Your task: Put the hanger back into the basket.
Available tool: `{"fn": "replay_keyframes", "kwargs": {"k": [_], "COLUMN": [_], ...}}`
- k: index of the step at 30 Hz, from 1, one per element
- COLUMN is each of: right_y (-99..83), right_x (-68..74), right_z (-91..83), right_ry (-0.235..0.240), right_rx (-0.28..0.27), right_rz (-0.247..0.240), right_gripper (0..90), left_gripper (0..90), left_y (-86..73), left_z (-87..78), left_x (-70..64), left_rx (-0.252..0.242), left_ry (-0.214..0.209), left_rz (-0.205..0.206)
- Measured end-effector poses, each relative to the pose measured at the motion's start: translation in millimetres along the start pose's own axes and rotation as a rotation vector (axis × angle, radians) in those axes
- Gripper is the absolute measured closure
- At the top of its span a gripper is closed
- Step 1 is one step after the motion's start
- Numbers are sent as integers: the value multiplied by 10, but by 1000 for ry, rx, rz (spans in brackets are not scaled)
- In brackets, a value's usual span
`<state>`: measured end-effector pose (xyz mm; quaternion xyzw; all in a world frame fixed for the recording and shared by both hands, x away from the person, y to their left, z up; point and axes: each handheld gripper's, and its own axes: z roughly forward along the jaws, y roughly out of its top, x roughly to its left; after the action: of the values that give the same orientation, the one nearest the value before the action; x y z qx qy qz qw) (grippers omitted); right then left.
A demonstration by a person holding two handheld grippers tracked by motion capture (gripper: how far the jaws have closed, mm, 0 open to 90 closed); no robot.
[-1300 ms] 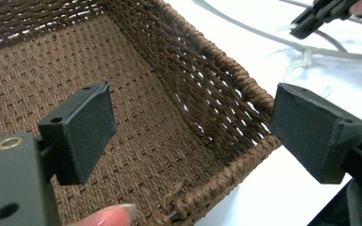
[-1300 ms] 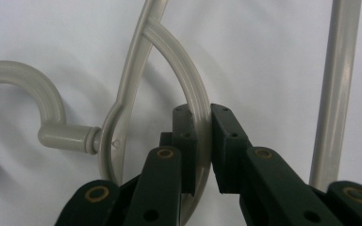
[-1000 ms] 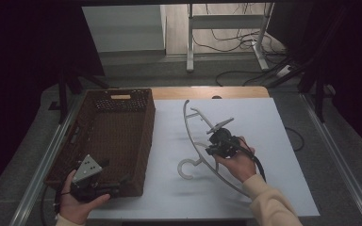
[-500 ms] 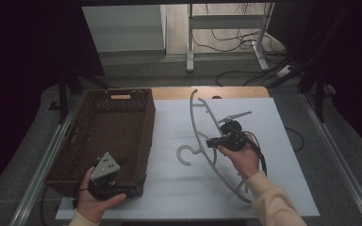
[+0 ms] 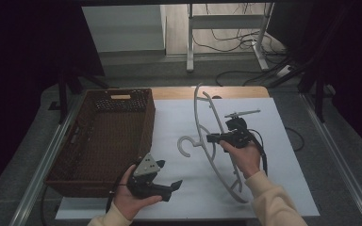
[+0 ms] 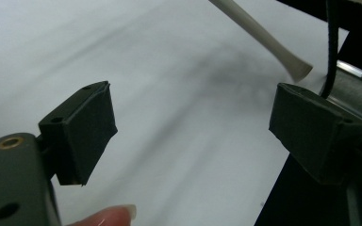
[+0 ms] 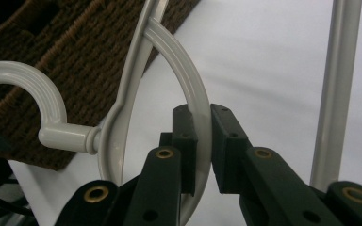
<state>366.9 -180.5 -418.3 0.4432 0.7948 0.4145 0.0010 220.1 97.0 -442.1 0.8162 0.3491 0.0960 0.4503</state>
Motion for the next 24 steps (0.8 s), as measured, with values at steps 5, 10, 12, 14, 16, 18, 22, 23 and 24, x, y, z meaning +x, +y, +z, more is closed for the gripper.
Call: {"fn": "replay_keyframes", "kwargs": {"k": [5,10,12,14,16,18,22,23,24], "right_y": [3,-3,-10,-14,-25,-35,-50,-51,-53], "right_x": [-1,-5,-7,-9,-17,-27,-34,-32,-27], "right_z": [-16,-26,-21,-17,-8,0,19,23,26], "right_ry": [26,39,36,38,35,37,44,43,40], "right_rx": [-18,-47,-55,-56,-64,-70,-76,-76,-81], "right_rz": [33,58,63,68,75,87,105,104,105], "right_gripper": [806,806,806,806,806,806,806,806,806], "left_gripper": [150,161,171,183,187,197,213,217,222], "left_y": [41,86,96,101,111,116,125,126,128], "left_z": [143,355,402,421,457,475,525,537,560], "left_x": [-50,-98,-111,-112,-103,-94,-77,-77,-71], "left_rx": [-9,0,-1,-2,-8,-12,-22,-24,-26], "left_ry": [-34,-87,-95,-99,-112,-118,-146,-152,-162], "left_rz": [-19,-45,-51,-56,-75,-86,-97,-100,-103]}}
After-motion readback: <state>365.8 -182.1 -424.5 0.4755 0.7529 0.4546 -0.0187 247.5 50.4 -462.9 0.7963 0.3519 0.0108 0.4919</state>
